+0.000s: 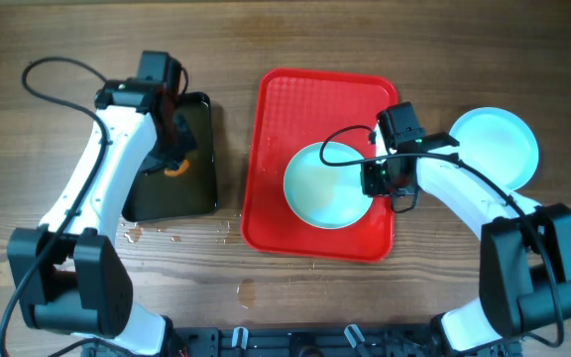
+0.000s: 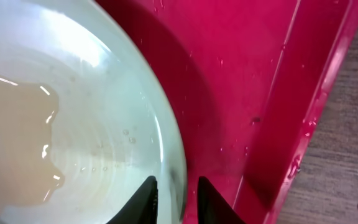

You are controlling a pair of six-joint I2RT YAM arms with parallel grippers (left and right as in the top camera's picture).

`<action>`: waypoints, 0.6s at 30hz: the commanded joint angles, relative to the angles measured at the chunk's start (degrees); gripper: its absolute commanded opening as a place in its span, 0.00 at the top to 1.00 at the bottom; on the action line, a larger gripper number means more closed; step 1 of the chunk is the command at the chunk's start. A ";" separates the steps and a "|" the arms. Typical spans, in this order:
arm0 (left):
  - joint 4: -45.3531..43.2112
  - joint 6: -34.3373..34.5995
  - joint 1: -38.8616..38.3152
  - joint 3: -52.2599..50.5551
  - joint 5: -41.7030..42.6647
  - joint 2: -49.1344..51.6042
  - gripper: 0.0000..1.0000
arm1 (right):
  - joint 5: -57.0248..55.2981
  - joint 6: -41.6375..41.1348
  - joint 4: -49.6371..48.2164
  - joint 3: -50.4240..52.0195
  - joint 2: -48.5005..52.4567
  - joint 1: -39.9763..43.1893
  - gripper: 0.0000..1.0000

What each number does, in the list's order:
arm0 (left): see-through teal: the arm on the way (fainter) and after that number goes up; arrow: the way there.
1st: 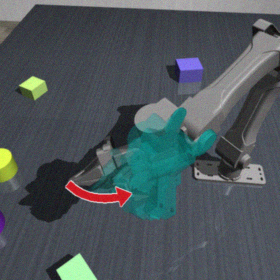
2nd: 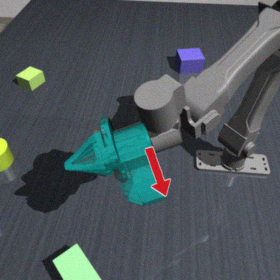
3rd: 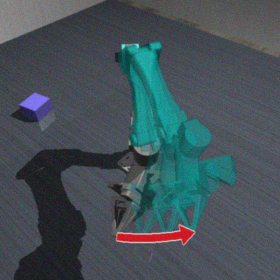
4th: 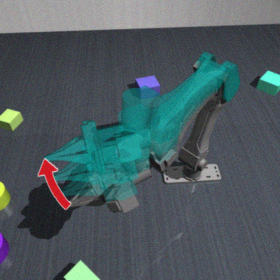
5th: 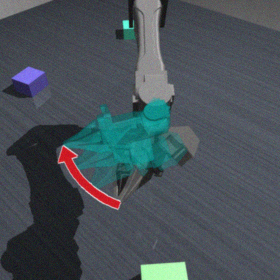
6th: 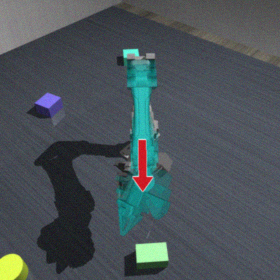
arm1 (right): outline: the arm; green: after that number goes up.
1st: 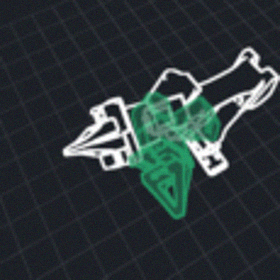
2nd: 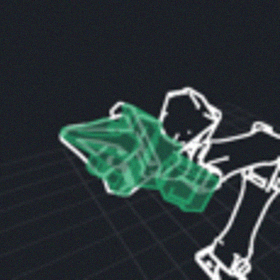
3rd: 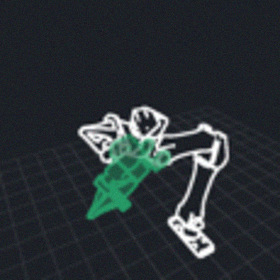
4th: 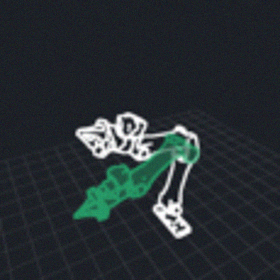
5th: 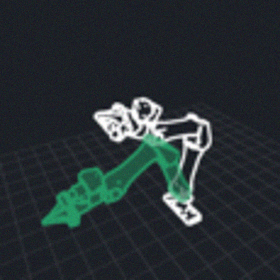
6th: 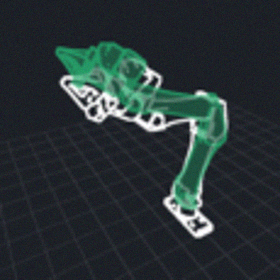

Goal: Clean dirty plates on tray and stack at the side
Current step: 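Return sponge to black tray and release with left gripper, then tilt the plate up off the red tray with right gripper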

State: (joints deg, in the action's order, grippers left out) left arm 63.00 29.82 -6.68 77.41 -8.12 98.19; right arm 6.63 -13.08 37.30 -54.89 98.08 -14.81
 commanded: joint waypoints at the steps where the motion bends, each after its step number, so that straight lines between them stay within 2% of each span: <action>1: -5.99 -1.11 1.36 -8.46 -0.50 -0.70 0.96 | 1.07 0.22 -0.35 0.17 3.30 0.20 0.96; 3: -8.26 -1.11 1.40 -11.74 -0.55 -0.70 0.96 | 1.01 0.37 -0.02 0.02 3.08 0.20 0.96; 6: -8.85 -1.11 1.40 -13.09 -0.57 -0.70 0.80 | -2.75 1.09 3.21 -1.49 -1.27 0.00 0.96; 8: -9.18 -1.11 1.40 -13.07 -0.52 -0.70 0.40 | -7.13 1.07 3.80 -1.86 -6.88 -1.42 0.96; 9: -9.29 -1.09 1.40 -13.07 -0.52 -0.70 0.00 | -10.12 0.87 4.09 -1.84 -10.62 -2.93 0.96; 13: -9.25 -1.09 1.38 -13.07 -0.52 -0.70 0.00 | -26.34 -2.69 4.81 -1.84 -21.33 -10.93 0.96; 18: -9.27 -1.09 1.38 -13.07 -0.52 -0.70 0.00 | -48.04 -3.43 4.52 -1.84 -25.57 -19.58 0.96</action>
State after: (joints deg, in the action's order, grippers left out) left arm 53.76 28.99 -5.61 64.31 -8.12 98.24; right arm -20.93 -14.79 41.93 -56.05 73.60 -30.65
